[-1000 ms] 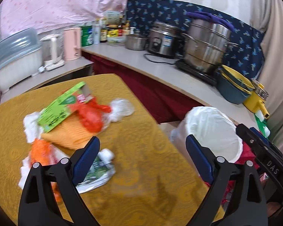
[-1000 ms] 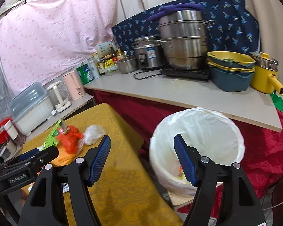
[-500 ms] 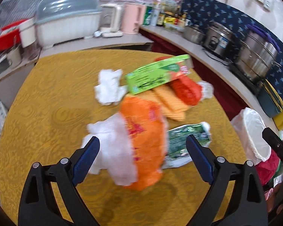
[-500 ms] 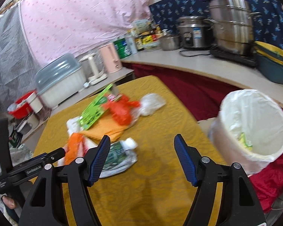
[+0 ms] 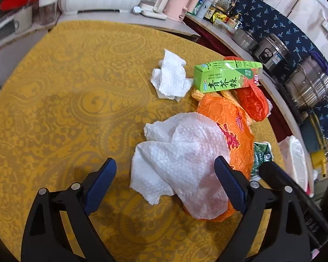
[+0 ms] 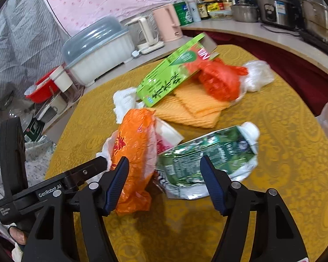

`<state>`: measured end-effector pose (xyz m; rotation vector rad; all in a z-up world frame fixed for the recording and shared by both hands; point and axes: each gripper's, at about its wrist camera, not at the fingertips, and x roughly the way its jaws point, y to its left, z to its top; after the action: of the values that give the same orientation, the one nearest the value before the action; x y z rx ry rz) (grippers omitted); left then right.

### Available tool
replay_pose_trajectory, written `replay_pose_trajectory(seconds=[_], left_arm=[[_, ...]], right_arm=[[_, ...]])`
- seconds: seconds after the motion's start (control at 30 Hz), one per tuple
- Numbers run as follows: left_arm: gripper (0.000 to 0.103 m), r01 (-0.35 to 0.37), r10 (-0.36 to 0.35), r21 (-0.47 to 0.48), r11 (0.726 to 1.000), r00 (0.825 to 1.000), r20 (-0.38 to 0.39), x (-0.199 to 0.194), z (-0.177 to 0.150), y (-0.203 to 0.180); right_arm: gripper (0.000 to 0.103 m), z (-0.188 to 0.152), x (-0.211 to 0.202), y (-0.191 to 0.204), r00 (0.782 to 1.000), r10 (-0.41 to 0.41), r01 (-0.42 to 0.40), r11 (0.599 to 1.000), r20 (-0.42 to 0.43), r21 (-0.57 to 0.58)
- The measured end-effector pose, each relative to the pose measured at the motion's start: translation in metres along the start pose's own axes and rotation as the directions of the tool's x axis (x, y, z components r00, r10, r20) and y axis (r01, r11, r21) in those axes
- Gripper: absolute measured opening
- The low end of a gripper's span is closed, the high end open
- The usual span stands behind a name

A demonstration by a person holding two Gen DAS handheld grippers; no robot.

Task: Collect trash
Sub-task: 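Grasp the orange plastic bag with the right tool while the left grasps the white tissue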

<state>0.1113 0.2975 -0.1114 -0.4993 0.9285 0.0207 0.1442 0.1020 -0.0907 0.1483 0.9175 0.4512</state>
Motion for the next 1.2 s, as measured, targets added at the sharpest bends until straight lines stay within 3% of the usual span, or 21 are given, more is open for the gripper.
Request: replay_pose_trajectory(seconds=[0.17,0.27,0.4,0.53,0.73,1.03,1.13,1.2], left_arm=[[0.076,0.076,-0.077,-0.023,0.997,0.996,-0.034,0.012,0.001,0.006],[0.07,0.1,-0.102,-0.05,0.994,0.994,-0.039,0.016,0.003,0.011],[0.045,0.137,-0.138,-0.027,0.99,0.99,-0.036,0.012,0.003,0.006],[0.022,0.12,-0.12,0.017,0.993,0.993,-0.015,0.003,0.003,-0.003],[0.013,0.121,-0.121,0.027,0.992,0.993,0.012,-0.013,0.002,-0.005],[0.013,0.099,-0.104,0.079,0.992,0.993,0.049,-0.036,-0.006,-0.023],[0.013,0.094,-0.1,0.105,0.99,0.993,0.058,-0.042,-0.012,-0.032],[0.013,0.097,-0.104,0.119,0.988,0.993,0.055,-0.044,-0.016,-0.037]], right_arm=[[0.055,0.0,0.022,0.008,0.998,0.044,-0.044,0.999,-0.043,0.002],[0.044,-0.002,0.03,0.011,0.996,0.065,-0.065,0.998,-0.065,0.002],[0.028,-0.003,0.031,0.016,0.994,0.082,-0.083,0.996,-0.066,-0.013],[0.022,-0.003,0.025,0.019,0.994,0.098,-0.099,0.995,-0.049,-0.018],[0.021,-0.006,0.011,0.015,0.994,0.104,-0.105,0.994,-0.038,-0.01],[0.02,-0.013,-0.025,-0.001,0.994,0.109,-0.109,0.994,0.015,0.019],[0.009,-0.019,-0.034,-0.008,0.994,0.108,-0.108,0.994,0.018,0.024],[0.009,-0.023,-0.04,-0.012,0.993,0.112,-0.113,0.993,0.021,0.036]])
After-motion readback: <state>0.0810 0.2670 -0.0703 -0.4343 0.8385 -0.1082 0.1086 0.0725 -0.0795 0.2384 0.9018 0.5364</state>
